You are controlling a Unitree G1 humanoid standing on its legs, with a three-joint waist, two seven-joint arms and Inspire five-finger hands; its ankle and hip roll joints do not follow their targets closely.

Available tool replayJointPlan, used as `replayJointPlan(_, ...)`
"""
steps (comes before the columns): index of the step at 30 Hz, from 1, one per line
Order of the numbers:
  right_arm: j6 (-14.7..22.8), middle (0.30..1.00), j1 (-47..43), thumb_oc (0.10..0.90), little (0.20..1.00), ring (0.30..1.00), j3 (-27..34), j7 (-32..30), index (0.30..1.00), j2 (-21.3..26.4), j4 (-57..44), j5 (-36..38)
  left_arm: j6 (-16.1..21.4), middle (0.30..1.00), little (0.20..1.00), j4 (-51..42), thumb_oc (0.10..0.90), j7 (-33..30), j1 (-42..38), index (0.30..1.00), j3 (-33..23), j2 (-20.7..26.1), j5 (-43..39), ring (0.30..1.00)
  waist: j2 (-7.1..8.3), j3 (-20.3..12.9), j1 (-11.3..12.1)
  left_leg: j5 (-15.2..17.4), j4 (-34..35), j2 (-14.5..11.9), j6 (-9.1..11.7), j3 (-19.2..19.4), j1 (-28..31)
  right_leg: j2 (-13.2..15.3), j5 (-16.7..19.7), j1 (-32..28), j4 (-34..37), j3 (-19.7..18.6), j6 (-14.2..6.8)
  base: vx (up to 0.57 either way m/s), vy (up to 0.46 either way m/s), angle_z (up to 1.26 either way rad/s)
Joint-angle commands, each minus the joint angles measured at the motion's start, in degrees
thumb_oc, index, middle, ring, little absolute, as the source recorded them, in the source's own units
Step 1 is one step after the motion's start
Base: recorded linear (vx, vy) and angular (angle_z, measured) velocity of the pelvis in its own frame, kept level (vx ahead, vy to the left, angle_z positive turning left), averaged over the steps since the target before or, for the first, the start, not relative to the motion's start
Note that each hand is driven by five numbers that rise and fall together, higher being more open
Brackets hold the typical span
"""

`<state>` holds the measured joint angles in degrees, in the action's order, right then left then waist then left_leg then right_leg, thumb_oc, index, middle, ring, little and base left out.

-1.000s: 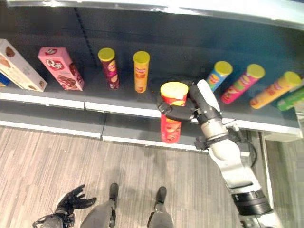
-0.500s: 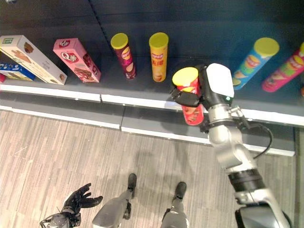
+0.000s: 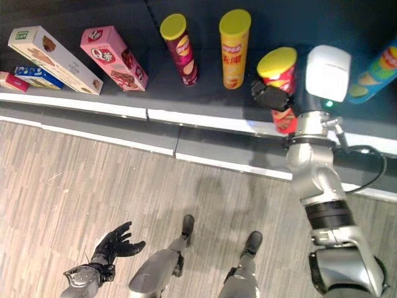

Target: Put the goods on the table back onto the shelves and tidy them up.

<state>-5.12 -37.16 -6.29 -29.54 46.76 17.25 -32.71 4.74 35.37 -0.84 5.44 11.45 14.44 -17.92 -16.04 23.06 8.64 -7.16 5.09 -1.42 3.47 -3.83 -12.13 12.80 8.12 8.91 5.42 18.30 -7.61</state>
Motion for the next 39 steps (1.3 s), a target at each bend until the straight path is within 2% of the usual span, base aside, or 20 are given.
replayJointPlan(1, 0.48, 0.3, -11.22, 0.4, 0.3, 0.3, -0.47, -7.53, 0.3, 6.17, -2.92, -1.92, 2.75, 0.9, 0.9, 0.56, 0.8, -2.05, -1.26, 0.9, 3.93, 4.62, -0.62, 0.9, 2.29, -4.39, 0.55, 2.65, -0.09, -0.79, 2.92, 0.21, -1.44, 6.33, -4.51, -1.54, -3.54, -2.21, -5.75, 0.01, -0.004, 0.04)
replayJointPlan(7, 0.13, 0.3, -18.13, 0.4, 0.3, 0.3, -2.22, -10.43, 0.3, 8.47, 0.45, 1.41, 3.28, 0.9, 0.9, -0.53, 0.8, -2.02, -2.13, 0.9, 5.38, 4.91, -1.85, 0.9, -0.24, -4.09, 1.22, 2.01, -0.09, 0.19, 3.12, -0.74, -3.59, 6.85, -4.56, 0.28, -4.05, -2.41, -5.99, 0.0, -0.002, 0.02)
replayJointPlan(16, -0.6, 0.3, -24.82, 0.4, 0.3, 0.3, -5.2, -12.42, 0.3, 9.69, 3.53, 3.44, 3.8, 0.9, 0.9, -1.26, 0.8, -2.25, -2.32, 0.9, 6.1, 5.03, -2.89, 0.9, -1.86, -4.05, 2.61, 1.69, -0.09, 0.6, 3.19, -0.94, -5.13, 6.91, -4.62, 1.73, -4.01, -2.86, -6.05, 0.0, 0.001, 0.01)
replayJointPlan(29, -0.63, 0.3, -22.29, 0.4, 0.3, 0.3, -0.81, -18.03, 0.3, 6.68, 7.68, 9.07, 4.5, 0.9, 0.9, -2.85, 0.8, -3.26, -3.06, 0.9, 7.37, 5.1, -2.97, 0.9, -3.61, -3.58, 2.92, 1.55, -0.09, 1.46, 3.13, -1.64, -6.2, 7.4, -4.78, 2.25, -3.86, -2.59, -6.34, 0.0, 0.0, 0.01)
replayJointPlan(39, -0.34, 0.3, -22.48, 0.4, 0.3, 0.3, -0.89, -19.49, 0.3, 6.27, 10.73, 11.81, 4.67, 0.9, 0.9, -3.05, 0.8, -3.73, -3.17, 0.9, 7.67, 5.03, -3.04, 0.9, -4.41, -3.31, 3.34, 1.32, -0.09, 1.82, 3.2, -1.61, -6.68, 7.72, -4.77, 2.67, -3.91, -2.65, -6.39, 0.0, 0.0, 0.0)
